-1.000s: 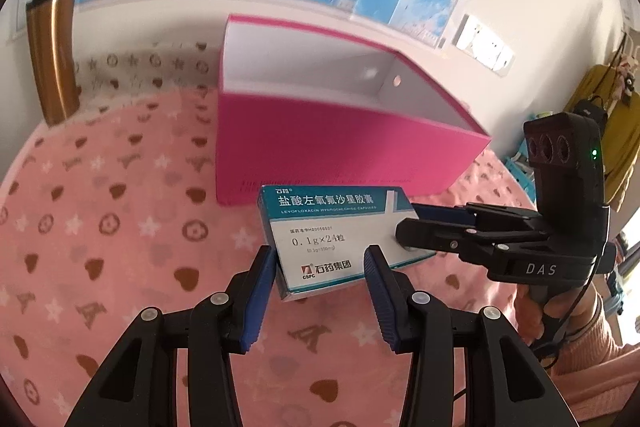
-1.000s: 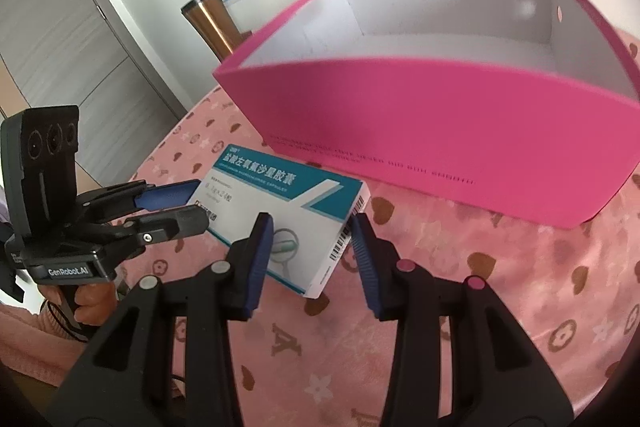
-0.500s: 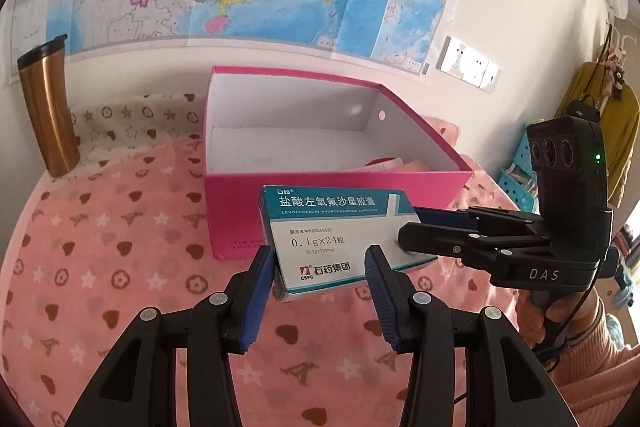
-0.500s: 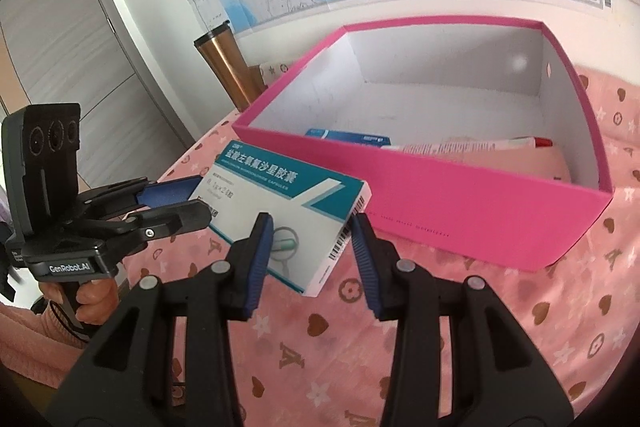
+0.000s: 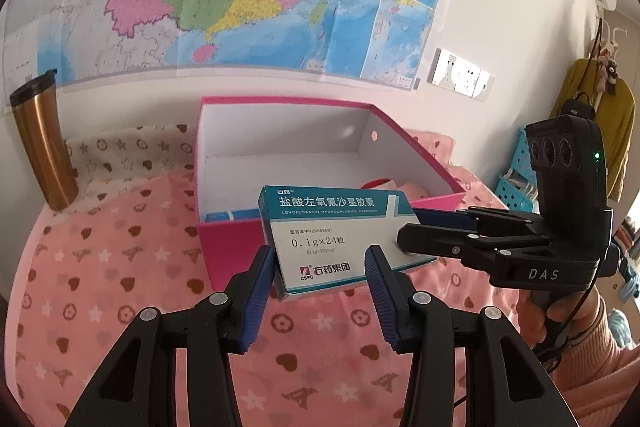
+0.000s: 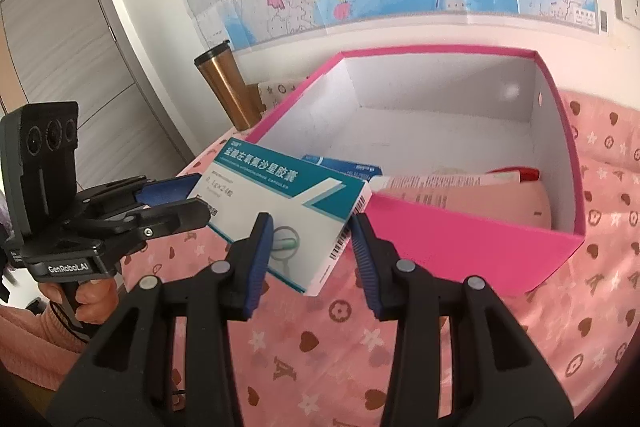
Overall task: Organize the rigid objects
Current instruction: 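Lift the medicine box with both grippers over the magenta box, then lower the medicine box into the magenta box and open both grippers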
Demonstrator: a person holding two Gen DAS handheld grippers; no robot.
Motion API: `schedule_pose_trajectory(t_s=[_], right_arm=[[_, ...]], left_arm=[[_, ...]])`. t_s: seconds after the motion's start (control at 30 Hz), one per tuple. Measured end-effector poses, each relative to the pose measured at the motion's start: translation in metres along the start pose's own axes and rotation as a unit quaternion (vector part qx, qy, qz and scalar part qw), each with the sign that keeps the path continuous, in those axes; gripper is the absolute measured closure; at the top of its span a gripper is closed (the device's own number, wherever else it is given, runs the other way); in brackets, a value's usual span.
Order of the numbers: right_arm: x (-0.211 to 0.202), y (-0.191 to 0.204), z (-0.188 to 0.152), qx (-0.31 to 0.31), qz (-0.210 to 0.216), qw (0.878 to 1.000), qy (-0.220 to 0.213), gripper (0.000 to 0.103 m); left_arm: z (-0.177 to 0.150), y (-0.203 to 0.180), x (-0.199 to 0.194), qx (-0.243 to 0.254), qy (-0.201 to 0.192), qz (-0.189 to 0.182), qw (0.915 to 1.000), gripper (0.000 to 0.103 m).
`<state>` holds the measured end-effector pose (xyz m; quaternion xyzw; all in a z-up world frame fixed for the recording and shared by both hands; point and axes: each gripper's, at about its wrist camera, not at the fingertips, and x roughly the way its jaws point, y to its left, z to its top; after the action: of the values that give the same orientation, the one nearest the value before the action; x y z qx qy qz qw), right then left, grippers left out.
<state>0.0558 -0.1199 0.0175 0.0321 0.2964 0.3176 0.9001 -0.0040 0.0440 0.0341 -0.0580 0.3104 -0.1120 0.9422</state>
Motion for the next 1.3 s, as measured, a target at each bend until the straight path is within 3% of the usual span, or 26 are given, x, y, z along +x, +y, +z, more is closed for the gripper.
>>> schedule_pose_trajectory(t_s=[1.3], right_arm=[[0.006,-0.008,0.033,-0.009,-0.011,1.000,-0.024,0.059]], left_arm=[[0.035,0.012,0.024,0.014,-0.013,0.021,0.9996,0.057]])
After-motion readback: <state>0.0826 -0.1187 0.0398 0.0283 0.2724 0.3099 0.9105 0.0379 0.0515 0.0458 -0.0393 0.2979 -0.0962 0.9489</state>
